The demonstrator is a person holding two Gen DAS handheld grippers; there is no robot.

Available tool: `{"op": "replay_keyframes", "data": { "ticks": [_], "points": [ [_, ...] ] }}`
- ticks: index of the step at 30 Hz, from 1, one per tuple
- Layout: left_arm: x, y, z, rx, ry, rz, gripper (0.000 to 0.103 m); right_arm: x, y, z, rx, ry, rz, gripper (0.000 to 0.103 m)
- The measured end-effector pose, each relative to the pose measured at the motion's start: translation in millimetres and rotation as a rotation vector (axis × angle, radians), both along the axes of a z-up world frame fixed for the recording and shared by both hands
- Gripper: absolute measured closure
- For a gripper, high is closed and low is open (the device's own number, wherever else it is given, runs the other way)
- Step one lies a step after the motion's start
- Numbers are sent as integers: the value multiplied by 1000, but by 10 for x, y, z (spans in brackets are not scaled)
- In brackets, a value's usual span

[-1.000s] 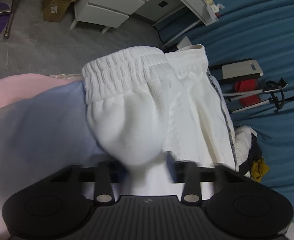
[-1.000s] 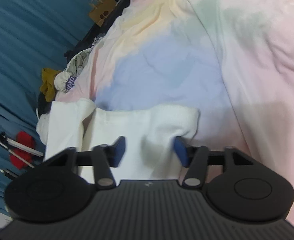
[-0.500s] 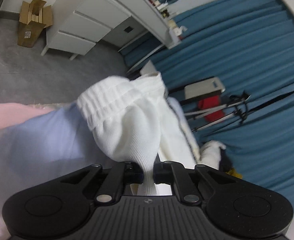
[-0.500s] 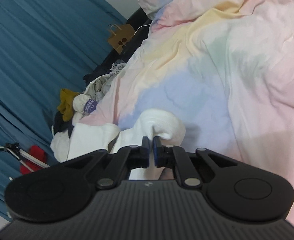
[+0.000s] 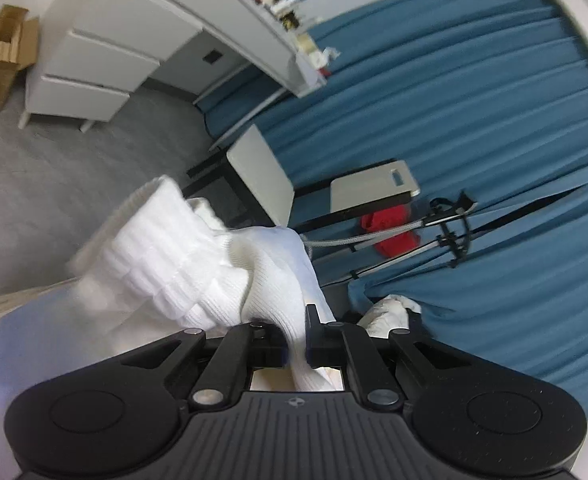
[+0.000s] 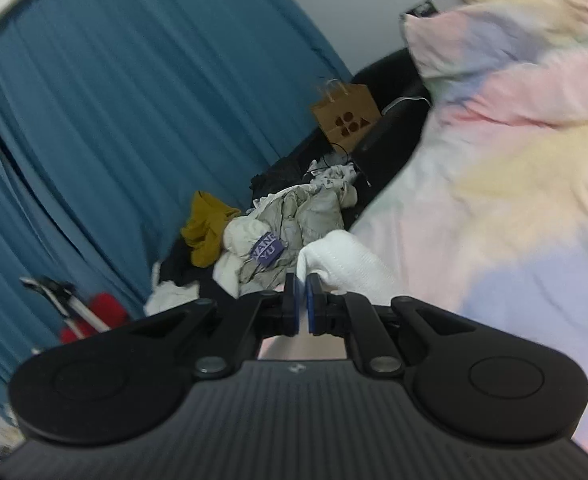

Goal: Fold clothes

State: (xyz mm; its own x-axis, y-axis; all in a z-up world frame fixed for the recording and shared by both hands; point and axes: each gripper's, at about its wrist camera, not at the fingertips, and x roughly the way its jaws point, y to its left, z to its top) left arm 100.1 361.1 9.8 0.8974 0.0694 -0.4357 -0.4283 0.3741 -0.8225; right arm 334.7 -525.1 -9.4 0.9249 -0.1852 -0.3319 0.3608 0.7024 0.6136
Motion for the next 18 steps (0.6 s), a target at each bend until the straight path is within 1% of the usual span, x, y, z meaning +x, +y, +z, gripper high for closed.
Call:
{"op": "replay_keyframes", "data": {
  "ticks": [2,4,6,9,11,12,14,16,17,18],
  "points": [
    [501,118,-127,-4,42,1,96,472,70,-140,-9,35,5,96],
    [1004,198,-262,10,105,-3,96,933,177,-351,-59,91,16,96],
    [1324,239,-410,26,157,-8,95,1304,271,-579,-93,147,30,96],
    [1781,297,-632,49,233,-17,95,1662,314,-899,-100,203,47,96],
    [1896,316,-761,52,268,-27,93,1781,328,-1027,-112,227,70,96],
    [1906,326,-800,45,269,-31,93,1832,335,-1085,-118,239,83,95],
    [1842,348,-839,48,243,-48,88,1882,325,-1102,-123,240,117,92],
    [1747,341,-816,69,202,-77,84,1843,275,-1056,-101,213,157,90],
    [1675,326,-788,84,180,-89,81,1796,238,-1016,-83,194,177,88],
    [1603,312,-760,100,157,-101,78,1749,201,-977,-65,174,197,83]
  ]
}}
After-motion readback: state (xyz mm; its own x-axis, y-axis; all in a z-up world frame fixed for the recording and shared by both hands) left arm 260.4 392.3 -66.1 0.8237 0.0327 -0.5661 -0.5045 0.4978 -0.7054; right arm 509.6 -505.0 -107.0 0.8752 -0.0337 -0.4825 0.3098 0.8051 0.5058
